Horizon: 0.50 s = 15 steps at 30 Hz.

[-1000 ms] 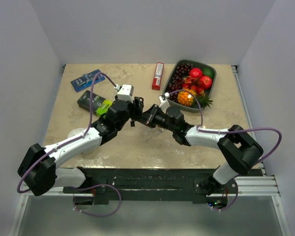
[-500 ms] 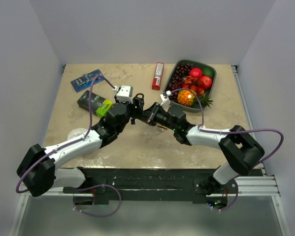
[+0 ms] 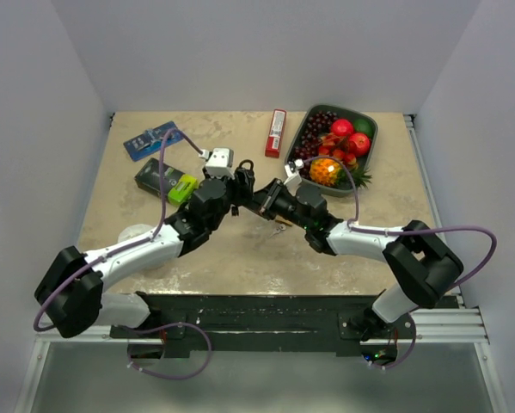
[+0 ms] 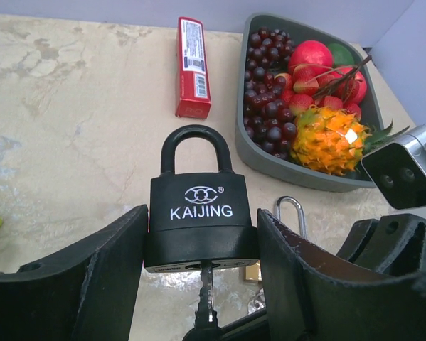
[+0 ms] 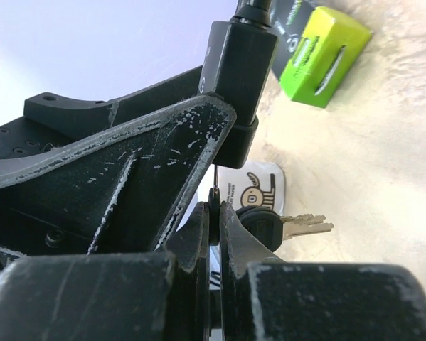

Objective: Unlock with the key

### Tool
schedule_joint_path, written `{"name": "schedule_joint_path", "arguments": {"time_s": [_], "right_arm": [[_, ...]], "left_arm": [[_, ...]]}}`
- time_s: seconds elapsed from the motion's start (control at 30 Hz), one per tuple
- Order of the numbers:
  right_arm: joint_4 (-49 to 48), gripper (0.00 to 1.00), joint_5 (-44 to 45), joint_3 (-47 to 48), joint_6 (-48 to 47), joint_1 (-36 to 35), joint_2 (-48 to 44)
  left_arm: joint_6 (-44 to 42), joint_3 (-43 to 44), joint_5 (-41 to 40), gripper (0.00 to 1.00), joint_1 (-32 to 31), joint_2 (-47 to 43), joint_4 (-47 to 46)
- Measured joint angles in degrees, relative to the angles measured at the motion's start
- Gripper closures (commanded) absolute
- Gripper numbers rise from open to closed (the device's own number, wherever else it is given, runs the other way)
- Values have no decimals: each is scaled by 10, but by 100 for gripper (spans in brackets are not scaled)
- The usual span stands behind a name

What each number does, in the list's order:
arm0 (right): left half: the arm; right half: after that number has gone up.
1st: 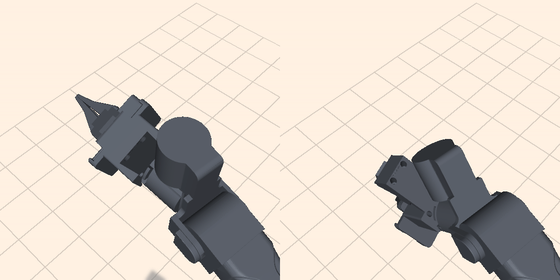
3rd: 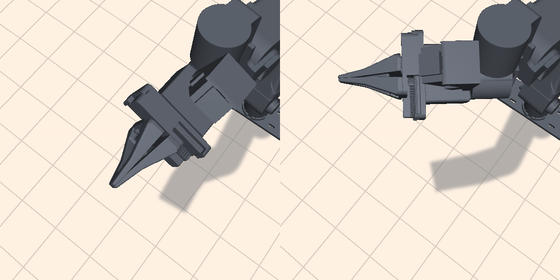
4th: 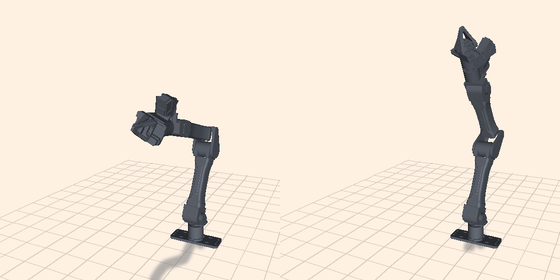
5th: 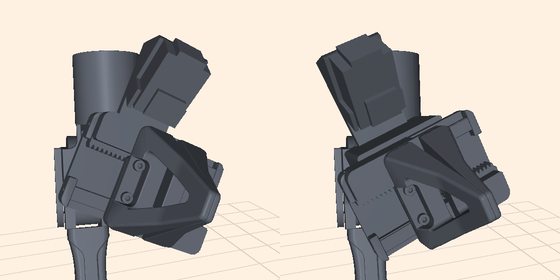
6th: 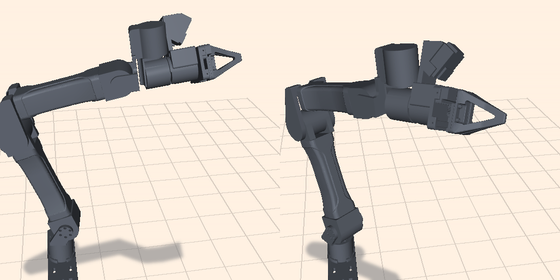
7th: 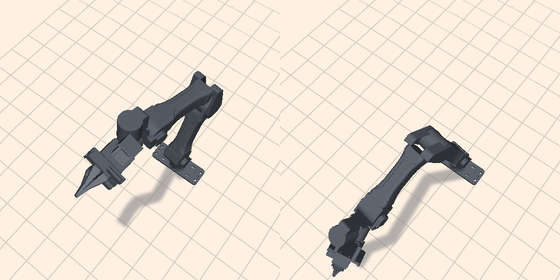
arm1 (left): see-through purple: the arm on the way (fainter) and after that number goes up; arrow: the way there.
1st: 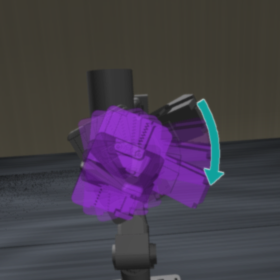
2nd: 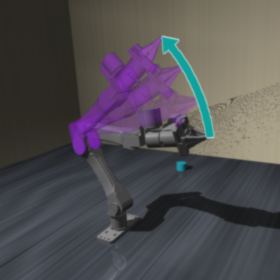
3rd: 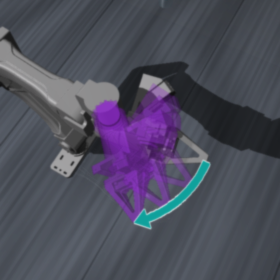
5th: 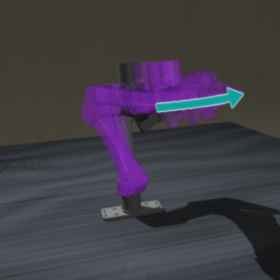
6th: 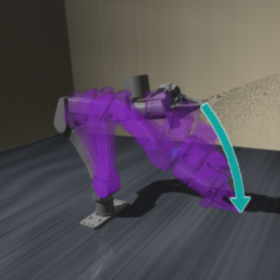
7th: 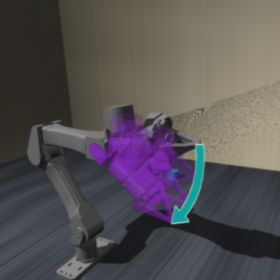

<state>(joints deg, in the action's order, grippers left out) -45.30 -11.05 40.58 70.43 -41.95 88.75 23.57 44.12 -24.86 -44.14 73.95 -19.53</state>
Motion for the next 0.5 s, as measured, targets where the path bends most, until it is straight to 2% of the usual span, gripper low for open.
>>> {"name": "schedule_joint_path", "arguments": {"time_s": [0.2, 0.5], "right_arm": [[19, 100, 19, -14, -11, 6, 0], [37, 100, 51, -107, -15, -9, 1]], "left_arm": [[30, 44, -10, 100, -3, 52, 50], [124, 45, 12, 100, -22, 150, 119]]}}
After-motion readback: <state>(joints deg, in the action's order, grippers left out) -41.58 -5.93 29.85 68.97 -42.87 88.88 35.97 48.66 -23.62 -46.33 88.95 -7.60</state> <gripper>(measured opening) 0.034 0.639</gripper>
